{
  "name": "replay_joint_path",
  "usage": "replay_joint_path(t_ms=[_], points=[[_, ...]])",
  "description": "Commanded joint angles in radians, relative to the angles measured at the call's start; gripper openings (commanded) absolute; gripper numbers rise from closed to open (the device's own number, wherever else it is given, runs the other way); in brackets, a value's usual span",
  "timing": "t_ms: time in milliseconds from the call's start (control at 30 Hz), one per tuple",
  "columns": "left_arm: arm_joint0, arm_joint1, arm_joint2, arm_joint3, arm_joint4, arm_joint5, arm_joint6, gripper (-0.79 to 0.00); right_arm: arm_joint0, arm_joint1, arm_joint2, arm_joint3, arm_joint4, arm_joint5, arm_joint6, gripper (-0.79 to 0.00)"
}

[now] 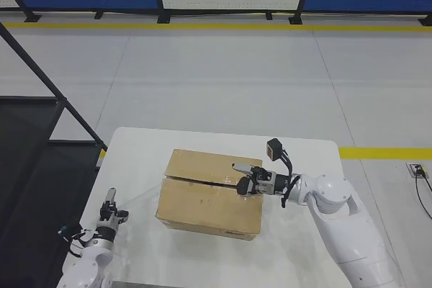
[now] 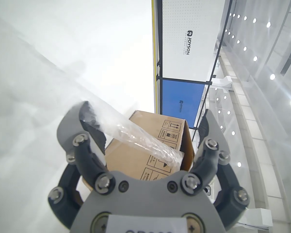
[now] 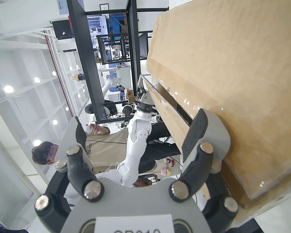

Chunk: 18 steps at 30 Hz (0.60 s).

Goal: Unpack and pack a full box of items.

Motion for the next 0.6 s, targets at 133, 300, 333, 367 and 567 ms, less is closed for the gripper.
replay_joint_path(t_ms=[133,300,333,367,567], points=[[-0.035,-0.005,0.044,0.029,0.023,0.019,-0.030,0.000,0.000,0.000,0.000,0.000,0.000,0.000,0.000,0.000],[-0.053,-0.013,0.083,0.043,0.041,0.019,-0.017,0.000,0.000,0.000,0.000,0.000,0.000,0.000,0.000,0.000],[-0.058,-0.014,0.088,0.046,0.043,0.020,-0.011,0.000,0.000,0.000,0.000,0.000,0.000,0.000,0.000,0.000],[-0.063,-0.016,0.091,0.047,0.042,0.019,-0.001,0.000,0.000,0.000,0.000,0.000,0.000,0.000,0.000,0.000],[-0.070,-0.023,0.071,0.021,0.002,0.001,0.047,0.000,0.000,0.000,0.000,0.000,0.000,0.000,0.000,0.000]])
